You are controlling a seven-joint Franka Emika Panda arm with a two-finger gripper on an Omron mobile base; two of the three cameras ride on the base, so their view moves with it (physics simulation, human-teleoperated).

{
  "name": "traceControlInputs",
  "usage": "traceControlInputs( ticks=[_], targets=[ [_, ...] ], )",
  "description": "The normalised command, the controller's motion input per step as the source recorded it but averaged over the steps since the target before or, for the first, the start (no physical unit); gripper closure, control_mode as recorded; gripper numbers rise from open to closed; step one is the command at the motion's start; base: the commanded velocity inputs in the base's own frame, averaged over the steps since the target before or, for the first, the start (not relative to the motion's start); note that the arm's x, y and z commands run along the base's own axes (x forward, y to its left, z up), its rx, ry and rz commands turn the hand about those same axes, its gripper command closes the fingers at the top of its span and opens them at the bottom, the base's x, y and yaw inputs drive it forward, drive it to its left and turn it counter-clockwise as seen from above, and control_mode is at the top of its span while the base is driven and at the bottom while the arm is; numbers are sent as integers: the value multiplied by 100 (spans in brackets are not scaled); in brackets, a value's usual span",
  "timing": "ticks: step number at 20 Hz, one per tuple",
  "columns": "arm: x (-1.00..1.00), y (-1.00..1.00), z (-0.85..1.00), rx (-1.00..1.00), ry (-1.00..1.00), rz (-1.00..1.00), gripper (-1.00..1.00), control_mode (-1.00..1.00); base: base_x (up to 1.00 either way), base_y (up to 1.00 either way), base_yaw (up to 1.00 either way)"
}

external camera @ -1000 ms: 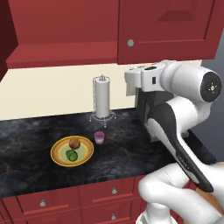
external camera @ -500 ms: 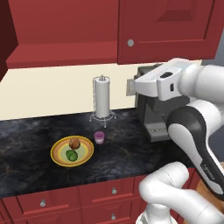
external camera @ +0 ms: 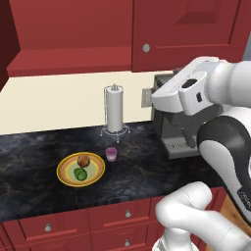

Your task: Pick the avocado and bread from the counter and place them on the plate. Then pick the jam from the cabinet and place it next to the plate. Lastly close the cabinet door.

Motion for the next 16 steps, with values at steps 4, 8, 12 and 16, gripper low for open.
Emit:
traceControlInputs(
  ticks=[4,8,12,16],
  targets=[
    [-42,0,6,-11,0,0,-100,-100,0,0,0],
    [-61,0,1,-10,0,1,-100,-100,0,0,0],
    [-69,0,5,-10,-2,7,-100,-100,0,0,0],
    [-62,0,10,-16,-13,11,-100,-100,0,0,0]
  ],
)
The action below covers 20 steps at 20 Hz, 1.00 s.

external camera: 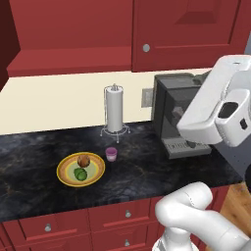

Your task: Pick the avocado and bread from the counter and place them on the plate. Then pick the jam from the cabinet and place it next to the plate. Lastly close the cabinet door.

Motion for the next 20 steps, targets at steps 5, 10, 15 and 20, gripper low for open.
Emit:
traceControlInputs(
  ticks=[5,10,15,20],
  targets=[
    [-64,1,10,-17,-18,13,-100,-100,0,0,0],
    [-74,0,5,-12,-22,9,-100,-100,0,0,0],
    [-47,0,0,-7,-18,1,-100,-100,0,0,0],
    [-13,11,0,-6,-8,0,-100,-100,0,0,0]
  ],
)
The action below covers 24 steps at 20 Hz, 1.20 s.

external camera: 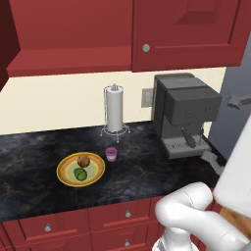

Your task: Pick the avocado and bread from the counter and place them on the plate. Then pick the jam from the cabinet and place it next to the plate. Lastly close the cabinet door.

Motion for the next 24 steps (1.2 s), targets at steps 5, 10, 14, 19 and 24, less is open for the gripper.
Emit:
traceControlInputs(
  ticks=[5,10,14,19,24],
  targets=[
    [-12,11,0,-6,-5,0,-100,-100,0,0,0],
    [0,25,0,-7,0,0,-100,-100,0,0,0],
    [0,24,0,-6,0,0,-100,-100,0,0,0],
    [-6,27,2,-7,-2,0,-100,-100,0,0,0],
    [-23,38,3,-11,-9,0,-100,-100,0,0,0]
  ],
)
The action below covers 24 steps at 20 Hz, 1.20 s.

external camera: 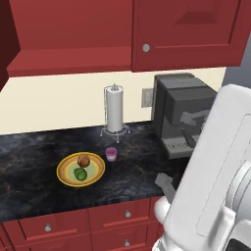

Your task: Pick the avocado and bread from the counter and place them on the plate. Then pick the jam from the cabinet and place it next to the plate. Lastly close the cabinet door.

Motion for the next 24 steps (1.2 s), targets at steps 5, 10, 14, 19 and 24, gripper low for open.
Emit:
traceControlInputs(
  ticks=[5,10,14,19,24],
  targets=[
    [-16,34,11,-19,-14,0,-100,-100,0,0,0],
    [-13,31,4,-24,-20,-3,-100,-100,0,0,0],
    [-11,21,0,-24,-21,-8,-100,-100,0,0,0],
    [-3,22,2,-21,-17,-8,-100,-100,0,0,0],
    [-2,42,0,-19,-12,-7,-100,-100,0,0,0]
  ],
)
